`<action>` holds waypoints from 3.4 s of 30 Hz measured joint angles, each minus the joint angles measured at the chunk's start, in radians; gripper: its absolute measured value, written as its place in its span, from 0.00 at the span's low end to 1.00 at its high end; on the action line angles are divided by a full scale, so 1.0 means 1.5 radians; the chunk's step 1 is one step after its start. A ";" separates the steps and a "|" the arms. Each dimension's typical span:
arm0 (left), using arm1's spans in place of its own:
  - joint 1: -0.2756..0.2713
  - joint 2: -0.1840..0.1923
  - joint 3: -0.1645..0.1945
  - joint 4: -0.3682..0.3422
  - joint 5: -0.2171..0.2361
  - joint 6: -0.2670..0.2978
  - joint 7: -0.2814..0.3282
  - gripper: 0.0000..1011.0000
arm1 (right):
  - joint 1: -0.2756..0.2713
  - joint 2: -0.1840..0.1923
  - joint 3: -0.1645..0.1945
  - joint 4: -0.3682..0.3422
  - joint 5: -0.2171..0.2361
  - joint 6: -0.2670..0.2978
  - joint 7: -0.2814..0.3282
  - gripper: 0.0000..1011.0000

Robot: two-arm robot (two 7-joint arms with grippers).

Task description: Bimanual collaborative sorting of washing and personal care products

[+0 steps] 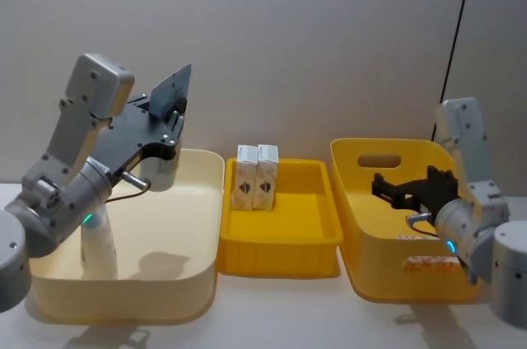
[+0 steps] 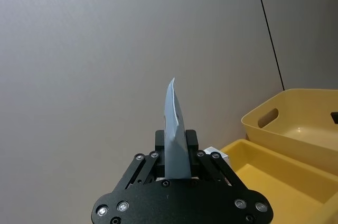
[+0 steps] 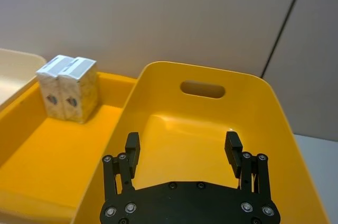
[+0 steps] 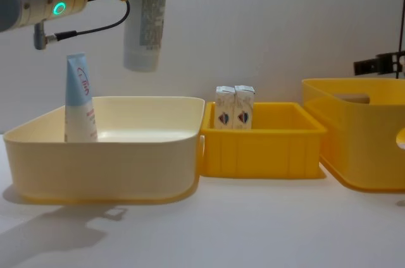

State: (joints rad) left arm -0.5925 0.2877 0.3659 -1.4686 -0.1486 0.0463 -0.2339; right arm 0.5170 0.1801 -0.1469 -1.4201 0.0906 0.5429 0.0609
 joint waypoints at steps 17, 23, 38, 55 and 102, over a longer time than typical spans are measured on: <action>0.010 -0.007 -0.006 -0.027 0.005 0.027 -0.007 0.21 | -0.012 0.042 -0.063 -0.005 -0.008 -0.064 0.121 0.99; 0.011 -0.016 -0.013 -0.032 -0.008 0.037 -0.017 0.21 | -0.006 0.044 -0.075 -0.001 -0.008 -0.073 0.140 0.99; 0.003 -0.040 -0.024 -0.039 -0.051 0.047 -0.039 0.21 | 0.011 0.038 -0.093 -0.005 0.033 -0.079 0.210 0.99; 0.017 -0.042 -0.034 -0.034 -0.081 0.032 -0.043 0.21 | 0.049 0.034 -0.127 -0.001 0.097 -0.066 0.330 0.99; 0.032 -0.048 -0.043 -0.011 -0.097 0.023 -0.033 0.21 | 0.158 0.005 -0.219 0.069 0.097 -0.098 0.383 0.99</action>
State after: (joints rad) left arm -0.5440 0.2156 0.3017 -1.4850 -0.2942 0.0804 -0.2832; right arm 0.7544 0.1876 -0.4753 -1.3160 0.2364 0.3965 0.6355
